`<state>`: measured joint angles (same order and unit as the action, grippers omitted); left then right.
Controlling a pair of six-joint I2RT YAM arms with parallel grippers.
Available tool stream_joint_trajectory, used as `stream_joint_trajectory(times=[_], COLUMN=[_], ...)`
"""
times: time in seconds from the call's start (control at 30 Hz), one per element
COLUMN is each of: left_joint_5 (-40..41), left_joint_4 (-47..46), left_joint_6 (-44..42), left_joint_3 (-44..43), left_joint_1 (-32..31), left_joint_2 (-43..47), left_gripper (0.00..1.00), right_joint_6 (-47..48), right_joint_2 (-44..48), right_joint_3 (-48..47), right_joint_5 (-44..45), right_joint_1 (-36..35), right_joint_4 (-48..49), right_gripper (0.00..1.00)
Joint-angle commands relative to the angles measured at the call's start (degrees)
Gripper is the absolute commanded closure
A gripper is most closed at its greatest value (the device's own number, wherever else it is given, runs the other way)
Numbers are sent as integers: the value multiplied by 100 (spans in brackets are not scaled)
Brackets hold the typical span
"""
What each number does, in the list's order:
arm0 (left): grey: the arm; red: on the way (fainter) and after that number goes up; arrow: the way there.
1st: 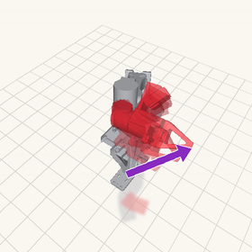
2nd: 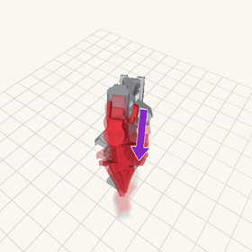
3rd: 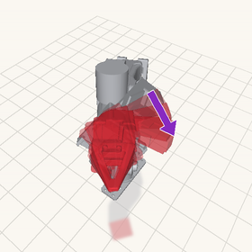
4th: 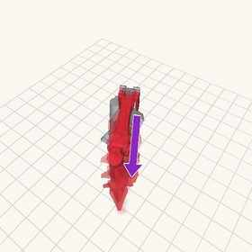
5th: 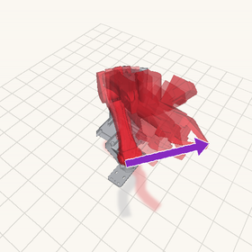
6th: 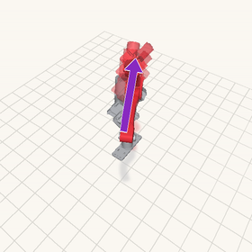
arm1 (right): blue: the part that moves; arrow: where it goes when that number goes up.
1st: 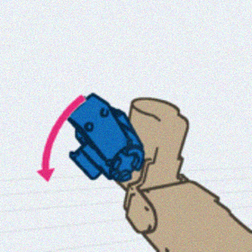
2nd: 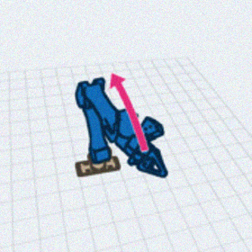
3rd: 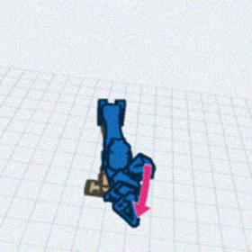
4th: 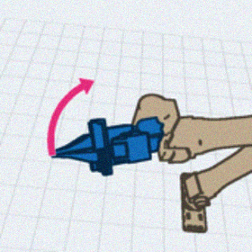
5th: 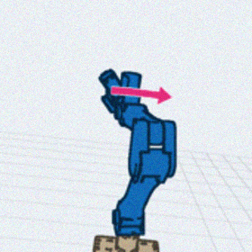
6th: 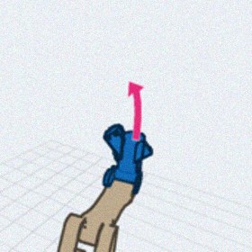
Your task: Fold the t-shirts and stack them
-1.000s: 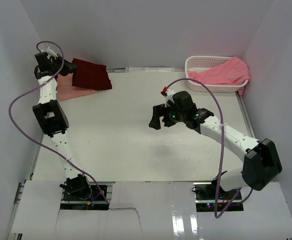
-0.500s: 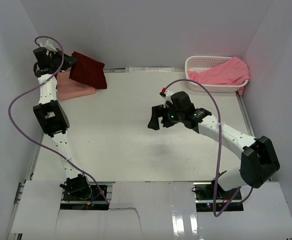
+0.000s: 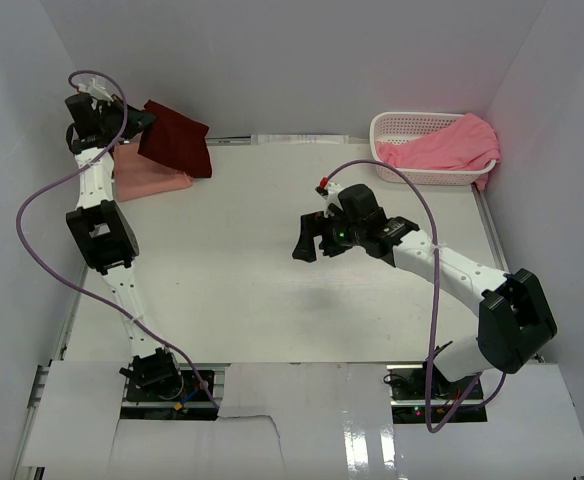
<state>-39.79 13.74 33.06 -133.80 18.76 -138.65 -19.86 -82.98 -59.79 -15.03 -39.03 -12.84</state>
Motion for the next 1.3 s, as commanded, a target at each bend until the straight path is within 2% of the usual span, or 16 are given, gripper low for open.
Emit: stream_joint_trajectory(times=[0.0, 0.3, 0.63, 0.87, 1.03, 1.27], left_joint_5=[-2, -380, 85, 226, 516, 332], left_joint_4=[-161, -521, -196, -380, -267, -258], left_joint_6=[-37, 227, -133, -282, -546, -450], left_joint_3=[-138, -15, 187, 837, 610, -13], left_joint_1=[57, 5, 127, 338, 417, 672], left_joint_2=[778, 840, 796, 629, 295, -417], left_gripper=[99, 98, 99, 99, 96, 97], right_joint_6=[-36, -97, -45, 26, 78, 35], right_joint_2=[1, -8, 71, 115, 72, -25], right_joint_3=[-59, -24, 2, -59, -173, -279], right_joint_5=[-79, -106, -79, -62, -18, -36], right_joint_1=[-35, -61, -79, -79, -88, -79], right_joint_4=[247, 335, 256, 28, -139, -289], right_gripper=[5, 5, 5, 6, 6, 6])
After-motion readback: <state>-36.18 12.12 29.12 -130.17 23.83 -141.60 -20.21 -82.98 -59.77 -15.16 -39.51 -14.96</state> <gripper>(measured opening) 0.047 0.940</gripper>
